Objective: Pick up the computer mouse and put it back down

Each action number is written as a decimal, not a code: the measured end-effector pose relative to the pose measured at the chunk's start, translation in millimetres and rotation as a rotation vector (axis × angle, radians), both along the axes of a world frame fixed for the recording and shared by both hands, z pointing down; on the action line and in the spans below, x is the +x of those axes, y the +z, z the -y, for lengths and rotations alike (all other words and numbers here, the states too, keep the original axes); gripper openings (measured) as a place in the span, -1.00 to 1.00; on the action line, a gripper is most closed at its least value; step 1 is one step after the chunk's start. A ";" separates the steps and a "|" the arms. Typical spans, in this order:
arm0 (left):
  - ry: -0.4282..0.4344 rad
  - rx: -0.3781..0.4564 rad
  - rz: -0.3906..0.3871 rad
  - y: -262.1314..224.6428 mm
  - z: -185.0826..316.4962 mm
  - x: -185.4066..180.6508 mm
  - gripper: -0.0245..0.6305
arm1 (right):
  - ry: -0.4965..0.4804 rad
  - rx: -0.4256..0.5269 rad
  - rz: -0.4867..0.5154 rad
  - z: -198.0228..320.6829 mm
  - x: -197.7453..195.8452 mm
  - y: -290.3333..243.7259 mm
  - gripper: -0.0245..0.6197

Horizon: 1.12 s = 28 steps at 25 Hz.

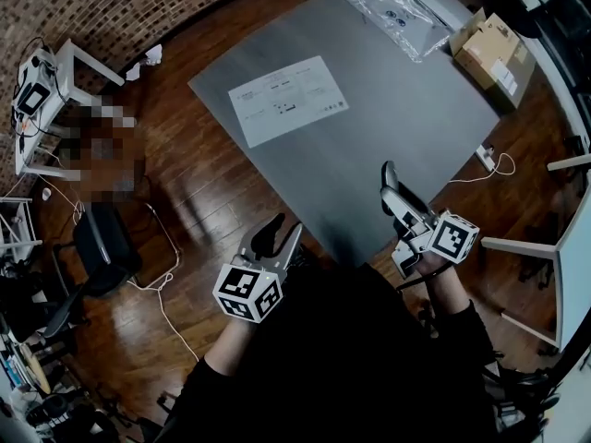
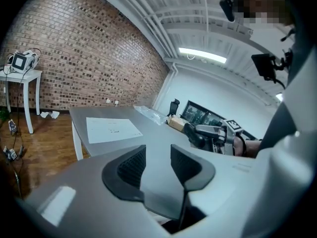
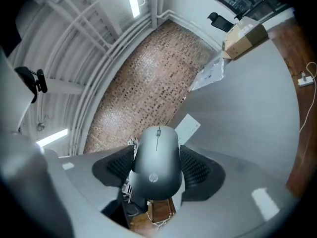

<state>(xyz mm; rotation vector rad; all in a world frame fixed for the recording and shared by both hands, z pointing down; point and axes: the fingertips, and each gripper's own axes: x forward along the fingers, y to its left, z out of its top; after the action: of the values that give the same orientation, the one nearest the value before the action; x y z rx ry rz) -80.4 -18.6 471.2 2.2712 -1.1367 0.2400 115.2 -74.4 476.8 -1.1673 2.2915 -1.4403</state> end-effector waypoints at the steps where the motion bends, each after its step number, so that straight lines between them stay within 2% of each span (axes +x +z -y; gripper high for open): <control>1: -0.001 0.000 0.002 0.0 0.0 0.4 -0.50 | 0.007 0.023 0.015 1.7 6.4 -10.0 0.00; 9: -0.010 0.000 0.010 -0.9 1.4 1.6 -0.50 | 0.018 0.182 0.162 19.5 24.2 -91.3 0.00; 14: -0.022 0.009 0.011 -4.6 3.6 -0.6 -0.50 | -0.032 0.241 0.183 26.9 8.8 -118.8 0.00; 18: -0.036 0.016 0.008 -7.6 4.4 -6.4 -0.50 | -0.092 0.279 0.248 29.5 -13.1 -135.8 0.00; 22: -0.050 0.014 0.008 -7.3 3.1 -11.5 -0.50 | -0.124 0.285 0.143 34.1 -29.1 -128.3 0.00; 28: -0.070 0.008 0.010 -5.0 1.8 -19.0 -0.50 | -0.123 0.263 0.131 39.4 -35.1 -118.6 0.00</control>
<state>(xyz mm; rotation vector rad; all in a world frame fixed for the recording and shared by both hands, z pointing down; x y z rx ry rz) -99.4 -20.4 466.2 2.2348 -1.2218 0.2196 80.1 -113.8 358.1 -0.8455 2.4051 -1.1677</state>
